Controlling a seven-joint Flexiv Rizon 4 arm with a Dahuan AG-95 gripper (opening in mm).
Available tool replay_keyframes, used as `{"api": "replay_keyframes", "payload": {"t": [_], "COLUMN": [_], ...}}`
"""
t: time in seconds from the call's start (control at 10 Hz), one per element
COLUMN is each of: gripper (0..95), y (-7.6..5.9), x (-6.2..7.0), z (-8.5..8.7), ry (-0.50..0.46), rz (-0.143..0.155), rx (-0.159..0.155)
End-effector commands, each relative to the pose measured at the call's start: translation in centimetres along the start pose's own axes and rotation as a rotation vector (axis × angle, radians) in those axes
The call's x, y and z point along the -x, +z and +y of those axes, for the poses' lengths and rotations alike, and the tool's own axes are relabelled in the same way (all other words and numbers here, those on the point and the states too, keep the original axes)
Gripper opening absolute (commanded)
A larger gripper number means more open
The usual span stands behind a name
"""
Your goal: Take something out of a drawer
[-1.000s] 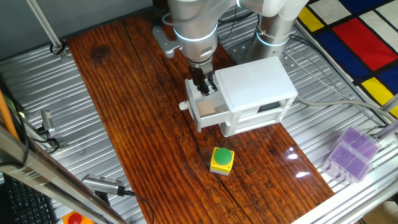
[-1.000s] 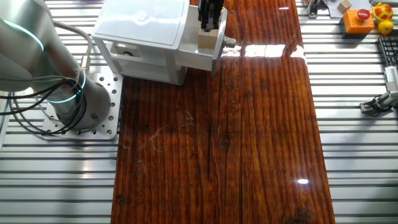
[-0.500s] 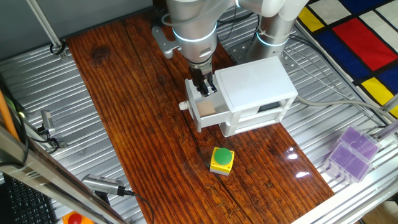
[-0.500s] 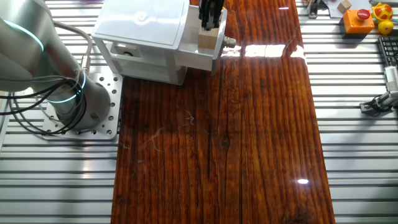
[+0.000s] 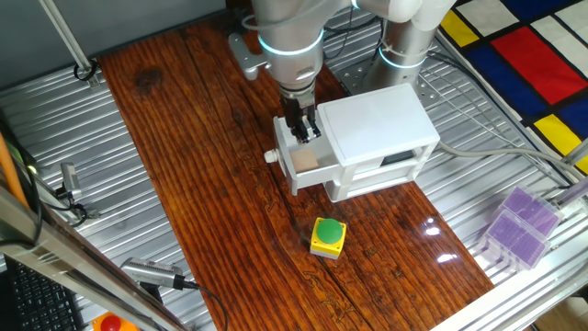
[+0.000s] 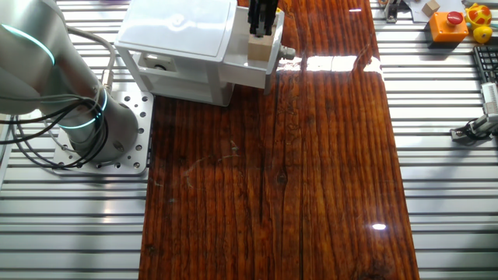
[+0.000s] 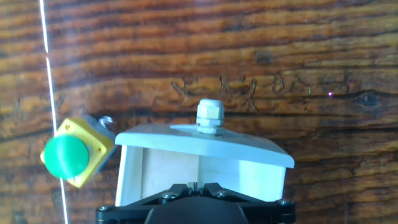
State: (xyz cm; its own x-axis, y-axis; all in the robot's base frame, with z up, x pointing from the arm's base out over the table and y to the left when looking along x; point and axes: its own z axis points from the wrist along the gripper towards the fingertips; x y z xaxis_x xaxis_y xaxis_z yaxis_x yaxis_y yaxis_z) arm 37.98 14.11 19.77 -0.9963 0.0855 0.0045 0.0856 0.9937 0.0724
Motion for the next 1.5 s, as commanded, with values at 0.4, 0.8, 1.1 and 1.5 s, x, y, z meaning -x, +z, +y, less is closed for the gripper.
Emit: {"api": "replay_keyframes", "payload": {"t": [0.4, 0.8, 1.1, 1.5], "gripper": [57.0, 57.0, 57.0, 57.0], "y": [-1.6, -0.3, 0.4, 0.5], "x": [0.4, 1.1, 1.3, 1.3], "z": [1.1, 2.4, 2.6, 2.5], "ry": [0.095, 0.105, 0.104, 0.104], "rz": [-0.131, -0.125, -0.128, -0.129], "rx": [0.003, 0.034, 0.035, 0.035]}}
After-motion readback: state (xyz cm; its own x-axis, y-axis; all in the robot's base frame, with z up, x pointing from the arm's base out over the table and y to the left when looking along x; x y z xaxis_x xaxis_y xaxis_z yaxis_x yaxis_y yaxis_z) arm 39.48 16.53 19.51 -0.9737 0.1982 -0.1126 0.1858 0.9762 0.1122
